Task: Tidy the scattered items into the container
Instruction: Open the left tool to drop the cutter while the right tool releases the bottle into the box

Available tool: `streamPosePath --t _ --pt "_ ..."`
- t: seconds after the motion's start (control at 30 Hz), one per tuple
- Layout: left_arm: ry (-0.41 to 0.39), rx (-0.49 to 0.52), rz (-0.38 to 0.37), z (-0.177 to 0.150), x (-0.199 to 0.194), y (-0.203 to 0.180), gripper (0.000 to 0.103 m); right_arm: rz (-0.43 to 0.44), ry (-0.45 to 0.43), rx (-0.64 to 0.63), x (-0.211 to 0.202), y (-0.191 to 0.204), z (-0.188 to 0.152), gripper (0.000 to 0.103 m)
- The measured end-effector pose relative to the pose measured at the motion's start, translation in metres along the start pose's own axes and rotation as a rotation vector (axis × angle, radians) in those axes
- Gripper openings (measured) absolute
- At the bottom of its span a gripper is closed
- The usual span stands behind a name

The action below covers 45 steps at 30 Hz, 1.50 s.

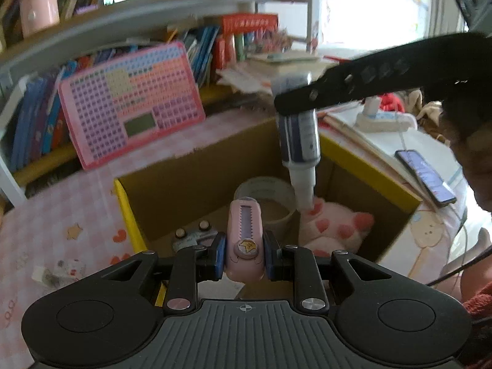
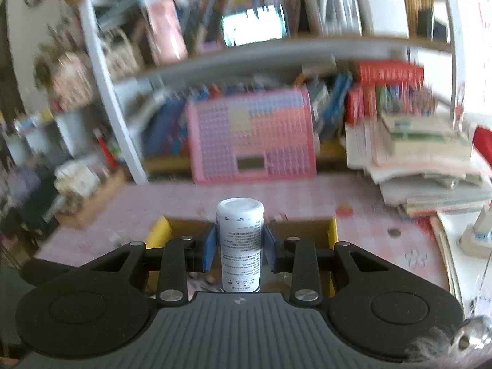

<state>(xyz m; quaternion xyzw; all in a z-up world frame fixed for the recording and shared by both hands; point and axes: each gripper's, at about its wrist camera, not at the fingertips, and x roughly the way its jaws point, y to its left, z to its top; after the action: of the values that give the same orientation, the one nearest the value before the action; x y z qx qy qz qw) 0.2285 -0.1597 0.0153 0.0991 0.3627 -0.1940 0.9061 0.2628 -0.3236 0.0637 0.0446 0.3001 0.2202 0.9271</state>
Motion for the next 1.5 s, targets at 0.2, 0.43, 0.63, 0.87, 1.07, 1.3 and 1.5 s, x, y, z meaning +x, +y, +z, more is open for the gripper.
streamPosePath --t 0.2,0.43,0.63,0.87,1.07,1.3,1.5 --pt "0.087 0.018 0.004 0.001 0.029 -0.003 0.023 0.012 0.130 -0.017 0.046 -0.009 -0.015 0.030" --pt "0.133 0.022 0.028 -0.001 0.046 -0.008 0.023 0.023 0.212 -0.031 0.074 -0.010 -0.025 0.030" --pt "0.126 0.025 0.035 -0.001 0.046 -0.012 0.028 0.014 0.220 -0.036 0.082 -0.010 -0.024 0.032" --pt "0.066 0.008 0.062 0.001 0.027 -0.012 0.058 0.002 0.138 -0.017 0.067 -0.010 -0.018 0.060" --pt "-0.030 -0.010 0.108 0.000 -0.007 -0.017 0.077 -0.005 0.088 -0.034 0.045 -0.001 -0.019 0.073" --pt "-0.101 -0.034 0.147 -0.008 -0.040 -0.018 0.086 -0.003 0.065 -0.035 0.019 0.014 -0.027 0.077" --pt "-0.122 -0.074 0.181 -0.022 -0.060 -0.014 0.087 -0.010 0.039 -0.043 -0.002 0.026 -0.034 0.080"
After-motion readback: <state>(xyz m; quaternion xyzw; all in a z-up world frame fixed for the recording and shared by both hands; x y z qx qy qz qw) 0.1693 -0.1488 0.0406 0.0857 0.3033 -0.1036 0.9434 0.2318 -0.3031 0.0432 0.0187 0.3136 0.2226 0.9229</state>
